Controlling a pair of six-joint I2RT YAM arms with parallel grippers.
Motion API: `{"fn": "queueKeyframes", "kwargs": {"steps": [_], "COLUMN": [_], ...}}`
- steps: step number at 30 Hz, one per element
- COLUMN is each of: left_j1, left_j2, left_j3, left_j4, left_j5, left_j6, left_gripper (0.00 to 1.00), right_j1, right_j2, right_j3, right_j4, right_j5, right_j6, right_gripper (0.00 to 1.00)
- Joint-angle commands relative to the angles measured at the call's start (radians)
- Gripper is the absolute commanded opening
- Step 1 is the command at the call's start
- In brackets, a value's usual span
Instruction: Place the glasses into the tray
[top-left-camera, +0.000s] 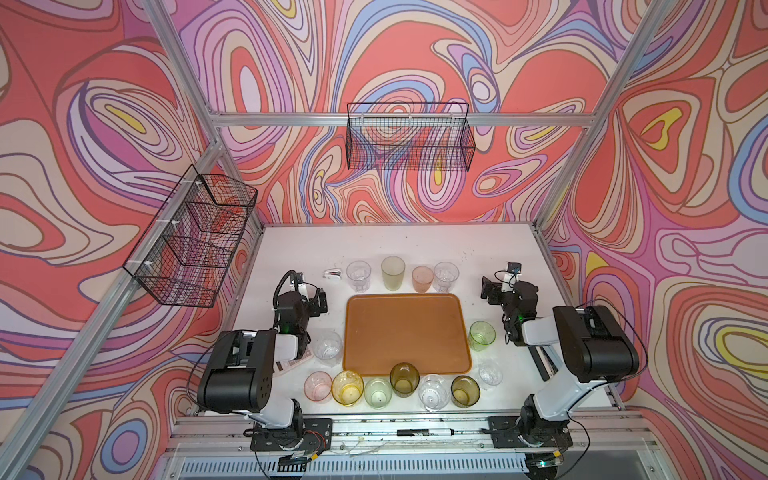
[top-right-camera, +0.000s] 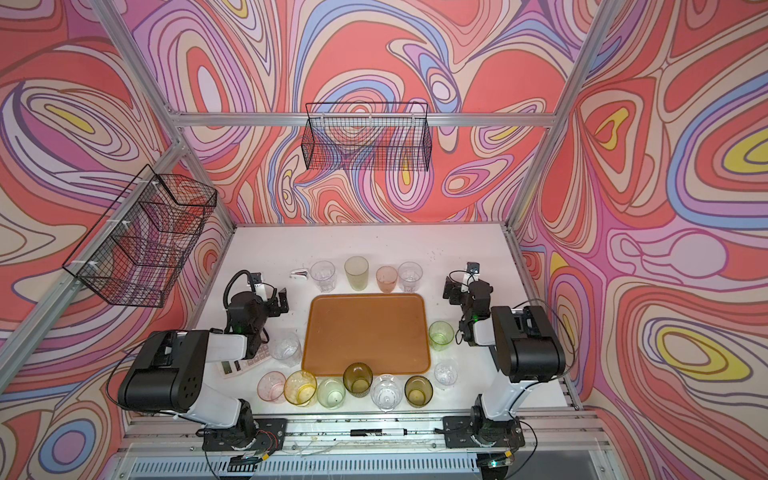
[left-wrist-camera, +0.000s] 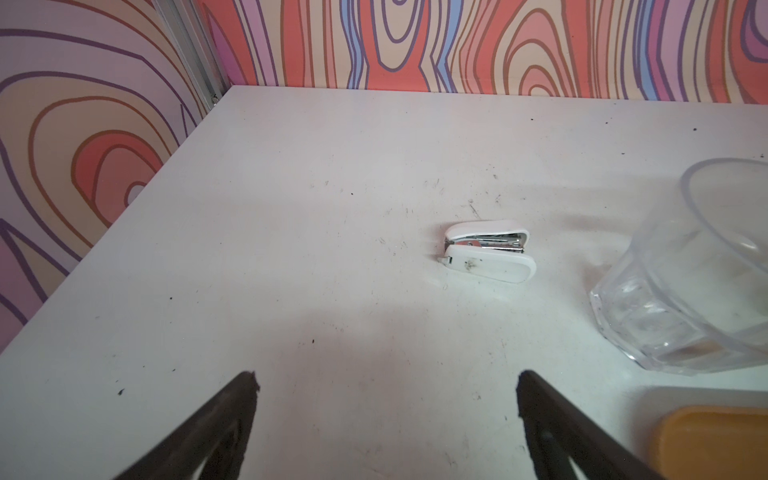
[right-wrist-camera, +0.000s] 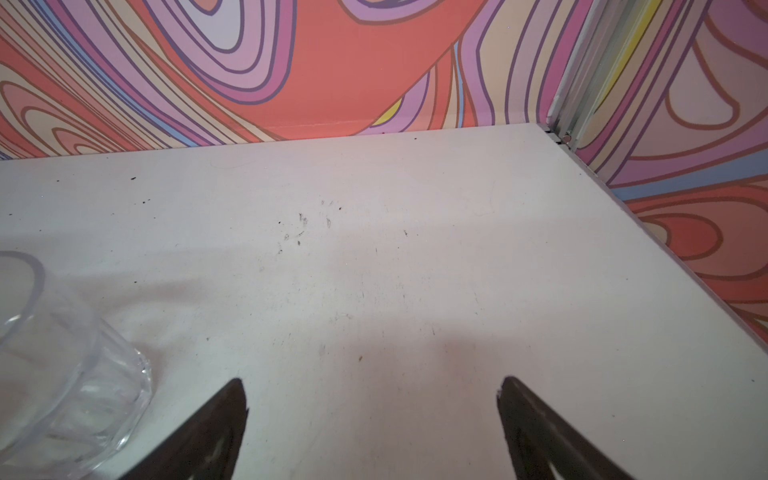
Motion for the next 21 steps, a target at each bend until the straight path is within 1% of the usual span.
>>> {"fn": "queueKeyframes", "kwargs": {"steps": [1, 3, 6, 8, 10, 12, 14, 16, 19, 21], "left_j1": [-0.028, -0.052, -0.066, -0.076, -0.081, -0.083, -0.093, -0.106, -0.132, -0.138], "left_j2": [-0.028, -0.065, -0.111, -0.138, -0.168, -0.201, -0.227, -0.249, -0.277, -0.294], "left_j3": [0.04, 0.08, 0.167, 0.206, 0.244, 0.289, 0.33, 0.379, 0.468, 0.52], "left_j4": [-0.058, -0.158, -0.319, -0.388, -0.479, -0.583, -0.686, -0.799, -0.971, -1.061], "left_j5": [-0.059, -0.121, -0.181, -0.226, -0.268, -0.274, -0.281, -0.283, -0.29, -0.248], "left_j6": [0.029, 0.04, 0.034, 0.022, -0.033, -0.091, -0.128, -0.152, -0.176, -0.195], "left_gripper": [1.0, 1.0, 1.0, 1.0, 1.0, 1.0, 1.0, 1.0, 1.0, 0.99], "right_j1": [0.005, 0.016, 0.028, 0.03, 0.031, 0.033, 0.034, 0.035, 0.034, 0.036], "right_j2": [-0.061, -0.084, -0.15, -0.19, -0.225, -0.259, -0.295, -0.33, -0.35, -0.347], "right_j3": [0.033, 0.042, 0.083, 0.141, 0.217, 0.272, 0.299, 0.335, 0.426, 0.493], "right_j4": [-0.076, -0.106, -0.229, -0.362, -0.512, -0.63, -0.708, -0.805, -1.007, -1.146], "right_j5": [0.02, 0.062, 0.108, 0.137, 0.134, 0.142, 0.146, 0.155, 0.155, 0.17], "right_j6": [-0.001, -0.002, 0.005, 0.034, 0.057, 0.071, 0.068, 0.081, 0.119, 0.147], "right_gripper": [0.98, 0.98, 0.98, 0.98, 0.98, 0.98, 0.98, 0.98, 0.98, 0.98]}}
